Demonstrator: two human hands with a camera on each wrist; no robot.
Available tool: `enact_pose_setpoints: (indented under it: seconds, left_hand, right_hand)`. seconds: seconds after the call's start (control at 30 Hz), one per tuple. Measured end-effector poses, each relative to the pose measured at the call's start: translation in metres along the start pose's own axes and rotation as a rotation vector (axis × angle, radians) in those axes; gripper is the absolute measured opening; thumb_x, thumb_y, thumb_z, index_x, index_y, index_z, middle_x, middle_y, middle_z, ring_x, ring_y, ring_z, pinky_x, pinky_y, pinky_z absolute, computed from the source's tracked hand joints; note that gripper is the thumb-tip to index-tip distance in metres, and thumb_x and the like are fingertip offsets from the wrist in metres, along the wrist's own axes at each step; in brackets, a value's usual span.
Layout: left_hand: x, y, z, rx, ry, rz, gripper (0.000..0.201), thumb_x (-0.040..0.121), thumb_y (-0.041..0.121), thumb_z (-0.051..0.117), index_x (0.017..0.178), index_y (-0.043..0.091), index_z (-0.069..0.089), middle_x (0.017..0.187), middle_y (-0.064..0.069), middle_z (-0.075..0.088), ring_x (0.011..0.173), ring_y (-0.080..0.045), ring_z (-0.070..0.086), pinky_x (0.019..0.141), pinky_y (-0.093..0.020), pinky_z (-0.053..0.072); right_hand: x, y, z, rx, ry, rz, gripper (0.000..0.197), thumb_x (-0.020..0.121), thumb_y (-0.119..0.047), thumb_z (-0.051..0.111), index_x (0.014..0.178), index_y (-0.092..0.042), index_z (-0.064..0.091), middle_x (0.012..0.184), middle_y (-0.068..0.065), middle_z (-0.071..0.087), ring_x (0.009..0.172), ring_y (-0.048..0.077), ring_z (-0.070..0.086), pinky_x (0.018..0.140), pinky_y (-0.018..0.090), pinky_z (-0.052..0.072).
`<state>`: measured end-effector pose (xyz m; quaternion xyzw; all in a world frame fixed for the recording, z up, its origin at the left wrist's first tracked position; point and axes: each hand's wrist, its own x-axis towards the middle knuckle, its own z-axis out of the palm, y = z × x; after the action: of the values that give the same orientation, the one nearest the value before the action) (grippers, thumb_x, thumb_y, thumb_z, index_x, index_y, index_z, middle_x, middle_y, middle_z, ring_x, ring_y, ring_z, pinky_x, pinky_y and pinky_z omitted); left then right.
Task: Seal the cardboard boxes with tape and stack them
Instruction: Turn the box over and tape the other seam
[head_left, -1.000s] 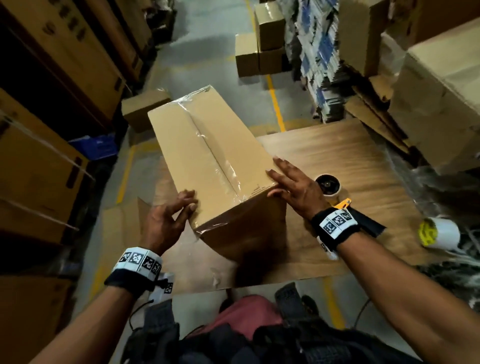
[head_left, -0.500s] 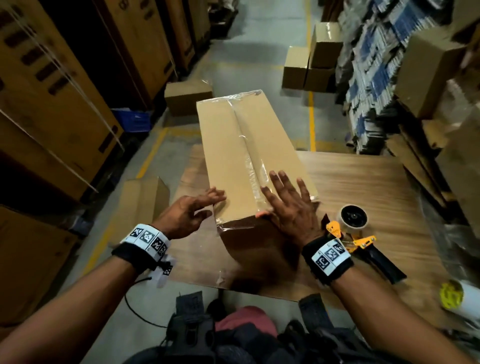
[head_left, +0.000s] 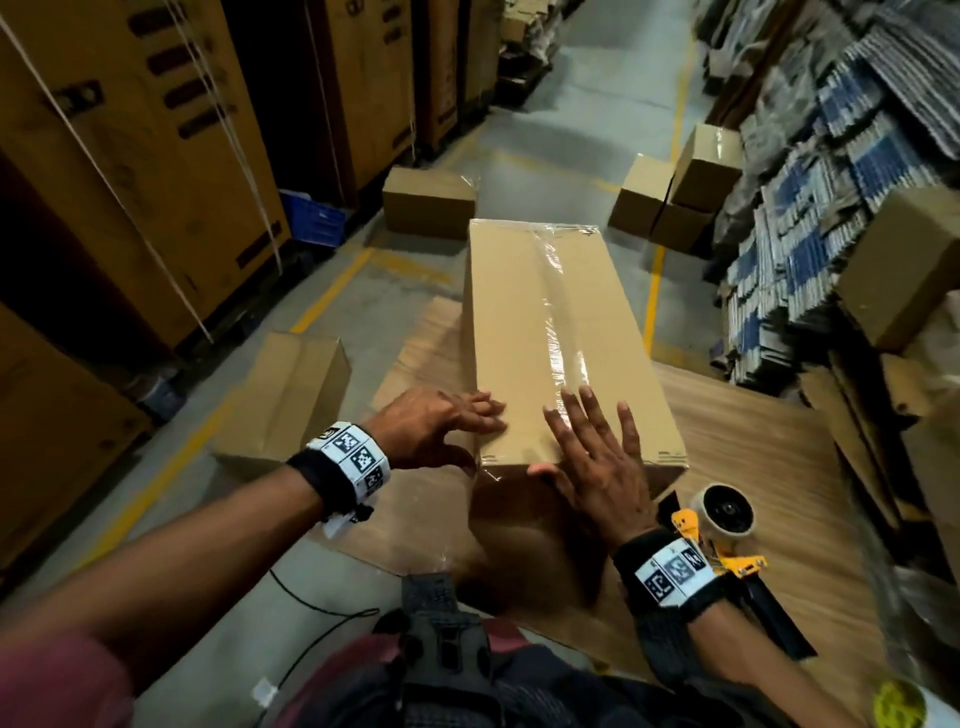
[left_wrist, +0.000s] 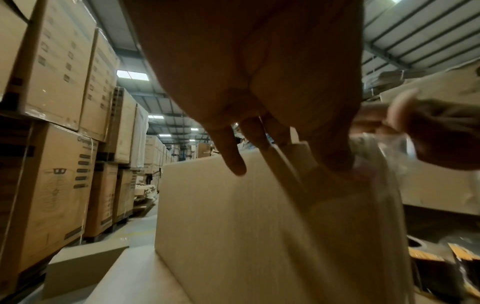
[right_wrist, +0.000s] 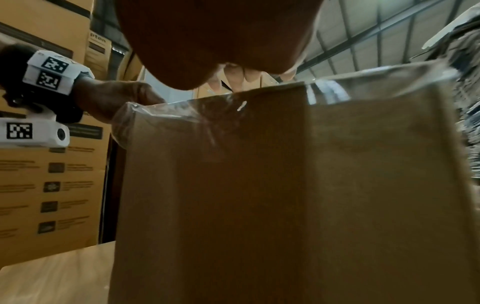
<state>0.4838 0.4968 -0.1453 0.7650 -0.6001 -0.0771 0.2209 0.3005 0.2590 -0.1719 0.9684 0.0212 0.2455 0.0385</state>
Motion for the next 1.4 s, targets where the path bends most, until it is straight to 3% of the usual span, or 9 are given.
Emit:
enact_pose_setpoints:
  seconds: [0.2,0.4,0.6,0.77,0.9,1.0,1.17,1.27,1.4]
  left_hand:
    - [-0.010,-0.004,0.021,0.006,0.098,0.050,0.069,0.089,0.041,0.081,0.151,0.027,0.055,0.161,0.007,0.044,0.152,-0.011,0.035,0.114,-0.041,0.049]
    - [-0.011,0.004,0.030,0.055,0.124,0.066,0.079,0.085,0.049,0.080,0.154,0.024,0.050,0.164,0.002,0.041,0.155,-0.015,0.032,0.108,-0.045,0.053]
    - [-0.014,0.003,0.039,0.059,0.153,0.043,0.092,0.080,0.048,0.086,0.158,0.028,0.043,0.167,0.003,0.035,0.158,-0.012,0.023,0.106,-0.046,0.054]
    - [-0.013,0.001,0.032,0.056,0.068,0.038,0.100,0.077,0.034,0.091,0.161,0.031,0.036,0.169,0.006,0.030,0.159,-0.013,0.019,0.111,-0.048,0.051]
    - [-0.008,0.003,0.016,0.024,0.003,0.018,0.087,0.080,0.017,0.080,0.158,0.031,0.043,0.166,0.008,0.034,0.157,-0.013,0.024,0.115,-0.047,0.047]
    - [-0.005,0.005,0.010,0.003,-0.024,0.000,0.080,0.080,0.020,0.070,0.156,0.033,0.046,0.165,0.008,0.037,0.156,-0.010,0.026,0.118,-0.045,0.043]
    - [-0.006,0.008,0.012,0.001,-0.014,-0.012,0.080,0.083,0.024,0.076,0.156,0.032,0.046,0.164,0.007,0.037,0.156,-0.008,0.025,0.123,-0.036,0.036]
    - [-0.006,0.011,0.013,0.000,0.004,-0.029,0.078,0.082,0.024,0.083,0.153,0.026,0.051,0.163,0.005,0.039,0.155,-0.008,0.026,0.123,-0.036,0.035]
    - [-0.004,0.012,0.012,0.004,-0.004,-0.036,0.077,0.081,0.027,0.086,0.151,0.025,0.054,0.162,0.003,0.041,0.154,-0.011,0.030,0.124,-0.040,0.035]
  right_hand:
    - [-0.002,-0.013,0.021,-0.062,0.062,-0.103,0.056,0.105,-0.058,0.047,0.142,-0.019,0.062,0.153,0.007,0.053,0.148,0.025,0.042,0.116,0.057,0.036]
    - [-0.003,-0.005,0.015,-0.054,0.104,-0.175,0.053,0.103,-0.053,0.057,0.143,-0.019,0.062,0.153,0.007,0.053,0.146,0.025,0.045,0.112,0.058,0.041]
    - [0.002,-0.013,0.011,0.007,0.047,-0.062,0.058,0.110,-0.052,0.029,0.147,-0.018,0.057,0.155,0.009,0.051,0.149,0.026,0.040,0.118,0.058,0.030]
    - [0.002,-0.015,0.016,-0.029,0.074,-0.048,0.054,0.109,-0.051,0.037,0.144,-0.018,0.060,0.153,0.008,0.053,0.148,0.027,0.042,0.116,0.059,0.033]
    - [0.001,-0.015,0.015,-0.029,0.063,-0.034,0.057,0.108,-0.055,0.035,0.144,-0.018,0.060,0.153,0.009,0.053,0.148,0.027,0.042,0.117,0.059,0.031]
    - [0.005,-0.022,0.013,-0.023,0.039,0.002,0.064,0.105,-0.061,0.032,0.147,-0.018,0.055,0.156,0.009,0.050,0.151,0.028,0.037,0.118,0.062,0.027]
    - [0.006,-0.032,0.017,0.007,0.110,-0.044,0.054,0.103,-0.054,0.052,0.145,-0.019,0.058,0.153,0.006,0.053,0.150,0.027,0.039,0.115,0.064,0.032]
    - [0.001,-0.027,0.016,-0.016,0.004,-0.126,0.067,0.096,-0.055,0.061,0.152,-0.020,0.048,0.157,0.007,0.049,0.150,0.027,0.040,0.114,0.063,0.033]
    - [-0.002,-0.022,0.009,0.026,-0.060,-0.150,0.073,0.093,-0.061,0.056,0.152,-0.021,0.047,0.156,0.006,0.051,0.146,0.024,0.046,0.109,0.059,0.039]
